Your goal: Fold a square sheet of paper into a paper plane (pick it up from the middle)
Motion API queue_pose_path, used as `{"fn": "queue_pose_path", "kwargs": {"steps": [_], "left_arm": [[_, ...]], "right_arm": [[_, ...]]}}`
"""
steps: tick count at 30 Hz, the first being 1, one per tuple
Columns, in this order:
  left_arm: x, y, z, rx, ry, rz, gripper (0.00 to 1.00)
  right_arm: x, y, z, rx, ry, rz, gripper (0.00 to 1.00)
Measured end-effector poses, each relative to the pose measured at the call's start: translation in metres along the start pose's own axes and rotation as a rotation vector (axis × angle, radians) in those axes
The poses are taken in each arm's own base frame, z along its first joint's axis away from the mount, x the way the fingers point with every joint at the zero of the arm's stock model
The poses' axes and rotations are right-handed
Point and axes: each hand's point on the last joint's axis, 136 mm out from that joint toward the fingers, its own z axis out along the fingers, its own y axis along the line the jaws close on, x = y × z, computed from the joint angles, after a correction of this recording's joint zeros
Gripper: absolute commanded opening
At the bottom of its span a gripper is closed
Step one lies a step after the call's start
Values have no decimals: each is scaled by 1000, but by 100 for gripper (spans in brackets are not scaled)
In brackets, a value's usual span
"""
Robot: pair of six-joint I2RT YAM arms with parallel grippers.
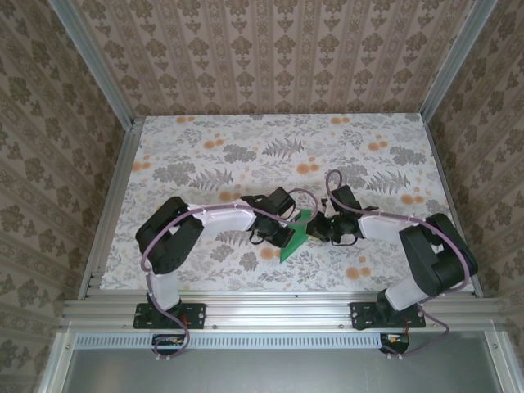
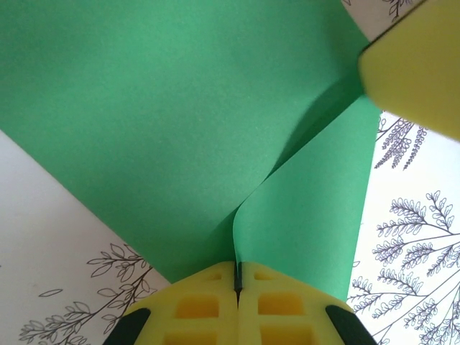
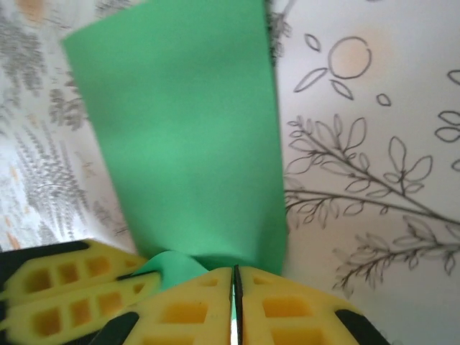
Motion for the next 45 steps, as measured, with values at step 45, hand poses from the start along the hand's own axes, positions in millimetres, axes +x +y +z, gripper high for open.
{"fn": "queue_pose_path", "kwargs": {"steps": [45], "left_arm": [[0, 1, 0, -2, -20, -21, 0]], "right_arm": [[48, 30, 26, -96, 36, 16, 11]]}}
